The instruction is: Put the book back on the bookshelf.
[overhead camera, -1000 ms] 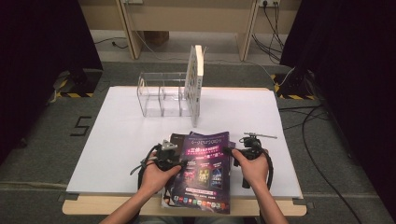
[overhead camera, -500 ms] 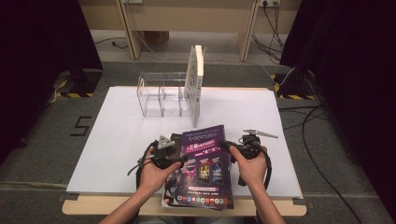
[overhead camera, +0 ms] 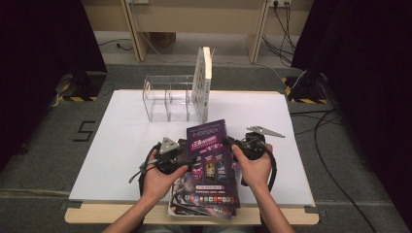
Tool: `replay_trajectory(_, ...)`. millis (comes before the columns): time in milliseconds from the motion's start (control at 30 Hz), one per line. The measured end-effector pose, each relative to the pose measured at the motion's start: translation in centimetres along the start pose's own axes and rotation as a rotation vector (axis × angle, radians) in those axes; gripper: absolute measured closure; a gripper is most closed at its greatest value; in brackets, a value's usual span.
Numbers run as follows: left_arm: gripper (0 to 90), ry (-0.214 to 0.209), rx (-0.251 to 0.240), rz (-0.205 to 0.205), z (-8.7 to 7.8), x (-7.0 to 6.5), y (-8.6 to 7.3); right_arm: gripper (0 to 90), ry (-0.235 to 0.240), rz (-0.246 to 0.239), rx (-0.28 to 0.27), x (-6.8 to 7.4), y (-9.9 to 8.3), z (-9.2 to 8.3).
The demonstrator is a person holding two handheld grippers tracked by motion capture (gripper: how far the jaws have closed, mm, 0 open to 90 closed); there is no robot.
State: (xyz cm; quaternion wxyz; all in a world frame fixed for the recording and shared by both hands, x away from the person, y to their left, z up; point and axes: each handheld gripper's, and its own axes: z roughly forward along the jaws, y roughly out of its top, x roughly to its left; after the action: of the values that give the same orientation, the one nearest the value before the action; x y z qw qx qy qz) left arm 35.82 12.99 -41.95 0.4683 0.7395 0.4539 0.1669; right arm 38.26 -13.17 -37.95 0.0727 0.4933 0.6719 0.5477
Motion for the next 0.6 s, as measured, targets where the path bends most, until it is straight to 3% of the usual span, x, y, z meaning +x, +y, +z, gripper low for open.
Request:
replay_trajectory(300, 36.3, -0.008, -0.056, 0.007, -1.7, -0.2, 1.5, 85.0, 0.023, -0.077, -0.061, 2.7, 2.9, 0.9)
replay_trajectory(367, 34.8, -0.019, -0.095, -0.026, -2.3, -0.6, 2.0, 85.0, 0.032, -0.097, -0.073, 3.6, 3.5, 1.4)
replay_trajectory(433, 34.1, -0.022, -0.106, -0.029, -2.5, -0.8, 2.3, 85.0, 0.038, -0.099, -0.077, 3.9, 3.7, 1.6)
replay_trajectory(600, 32.9, -0.026, -0.127, -0.004, -3.0, -1.9, 3.4, 85.0, 0.048, -0.117, -0.083, 5.3, 4.4, 3.0)
